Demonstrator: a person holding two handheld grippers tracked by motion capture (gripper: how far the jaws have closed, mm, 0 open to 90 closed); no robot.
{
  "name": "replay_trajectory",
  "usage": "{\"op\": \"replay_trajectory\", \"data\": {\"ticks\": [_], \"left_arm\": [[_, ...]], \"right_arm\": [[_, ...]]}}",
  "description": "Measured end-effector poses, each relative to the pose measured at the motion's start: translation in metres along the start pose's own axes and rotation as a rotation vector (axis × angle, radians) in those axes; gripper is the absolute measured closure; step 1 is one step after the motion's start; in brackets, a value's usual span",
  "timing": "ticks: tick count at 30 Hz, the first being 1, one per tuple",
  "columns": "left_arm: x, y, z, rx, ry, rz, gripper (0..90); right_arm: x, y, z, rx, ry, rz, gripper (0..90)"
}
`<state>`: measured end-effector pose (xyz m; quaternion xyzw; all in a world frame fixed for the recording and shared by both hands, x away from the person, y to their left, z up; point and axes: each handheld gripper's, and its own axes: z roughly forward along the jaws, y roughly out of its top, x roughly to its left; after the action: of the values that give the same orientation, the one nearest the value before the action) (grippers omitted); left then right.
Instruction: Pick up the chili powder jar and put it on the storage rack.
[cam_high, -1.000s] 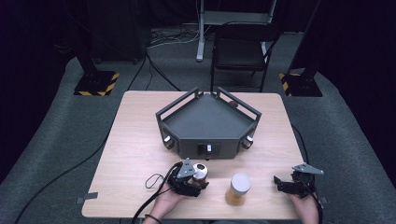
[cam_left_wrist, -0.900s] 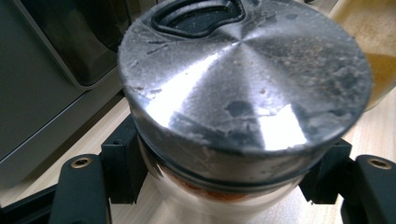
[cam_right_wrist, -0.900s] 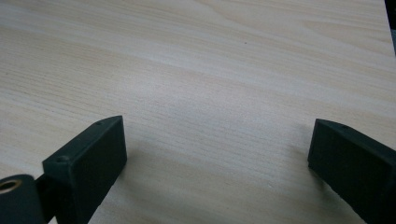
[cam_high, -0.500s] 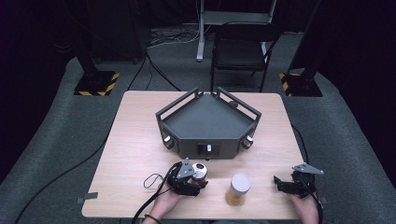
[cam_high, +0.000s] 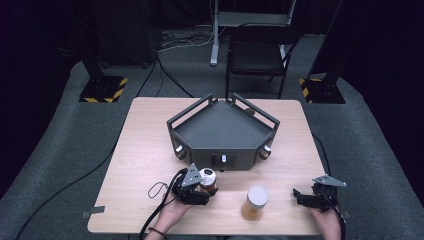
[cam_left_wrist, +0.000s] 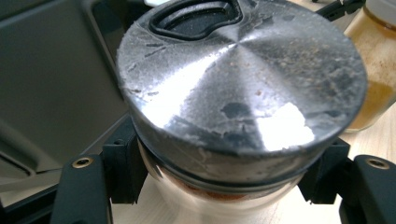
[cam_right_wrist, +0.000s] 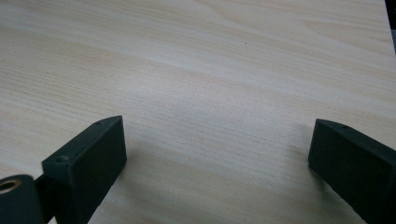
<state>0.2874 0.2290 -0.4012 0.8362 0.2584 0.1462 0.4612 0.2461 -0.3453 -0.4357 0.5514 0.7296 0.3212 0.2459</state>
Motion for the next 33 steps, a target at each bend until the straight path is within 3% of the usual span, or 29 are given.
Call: {"op": "replay_trajectory", "data": {"ticks": [33], "left_arm": [[0.021,0.047,-0.039,-0.017,0.059,-0.010,30.5]], "right_arm": [[0.000,0.000,0.000,0.000,0.000,0.001,3.2]]}}
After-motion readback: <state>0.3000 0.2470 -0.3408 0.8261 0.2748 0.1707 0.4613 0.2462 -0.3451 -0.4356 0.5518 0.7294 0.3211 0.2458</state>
